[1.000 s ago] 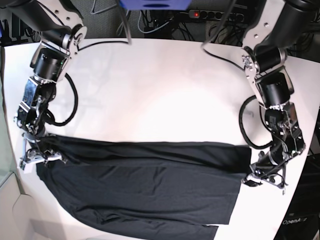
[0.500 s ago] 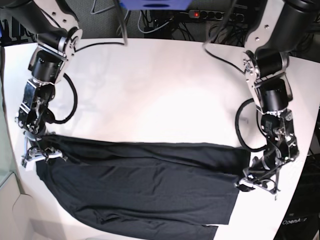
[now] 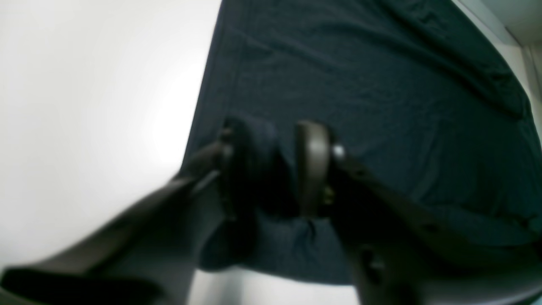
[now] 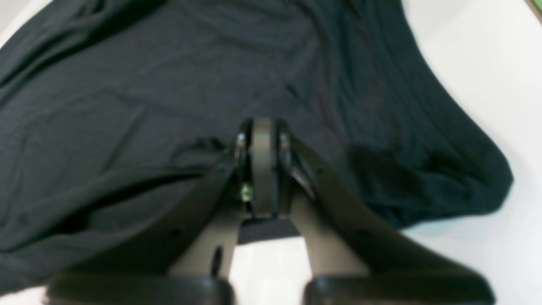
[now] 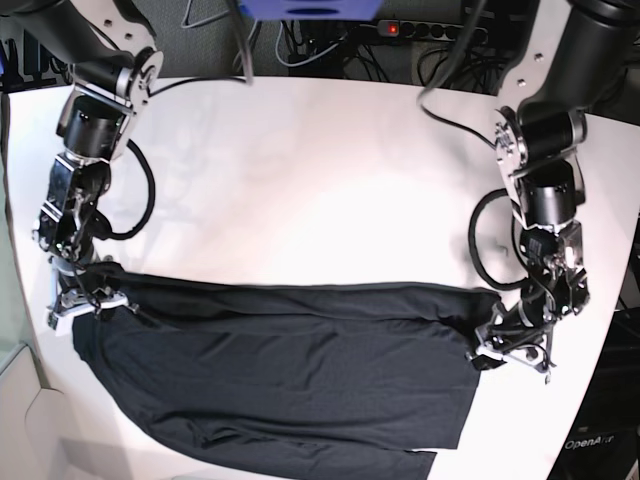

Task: Fold the T-shirt properly
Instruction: 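Lift the edge with both grippers and drag the shirt toward the arm bases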

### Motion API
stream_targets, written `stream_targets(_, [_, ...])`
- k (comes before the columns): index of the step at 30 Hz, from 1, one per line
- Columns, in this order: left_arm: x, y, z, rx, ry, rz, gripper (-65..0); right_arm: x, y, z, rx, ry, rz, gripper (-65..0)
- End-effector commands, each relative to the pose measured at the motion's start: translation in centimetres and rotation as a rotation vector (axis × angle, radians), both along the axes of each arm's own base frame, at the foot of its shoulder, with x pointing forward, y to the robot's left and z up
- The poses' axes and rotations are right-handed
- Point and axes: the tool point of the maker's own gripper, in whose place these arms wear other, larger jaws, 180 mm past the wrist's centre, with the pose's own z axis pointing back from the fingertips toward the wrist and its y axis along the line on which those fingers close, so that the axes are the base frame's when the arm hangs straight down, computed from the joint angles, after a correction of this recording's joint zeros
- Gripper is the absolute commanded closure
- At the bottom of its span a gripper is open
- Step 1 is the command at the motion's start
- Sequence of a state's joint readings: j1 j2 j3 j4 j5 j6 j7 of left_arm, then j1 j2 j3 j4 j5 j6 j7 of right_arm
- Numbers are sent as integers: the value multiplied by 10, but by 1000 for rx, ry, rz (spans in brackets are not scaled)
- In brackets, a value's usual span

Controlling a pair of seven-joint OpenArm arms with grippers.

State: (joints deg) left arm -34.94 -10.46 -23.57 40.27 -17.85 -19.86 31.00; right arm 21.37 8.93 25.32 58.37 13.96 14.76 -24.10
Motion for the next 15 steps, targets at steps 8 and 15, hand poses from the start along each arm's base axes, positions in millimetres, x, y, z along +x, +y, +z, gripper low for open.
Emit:
stream_targets(8, [0,7,8,3,-36,8,-400,-1,-21,16,-35,-49,-20,-144])
stream_targets(15, [-8,-11,-11,-17,-7,-11,-391,-14,-24,2,-52,-17,-17,-142])
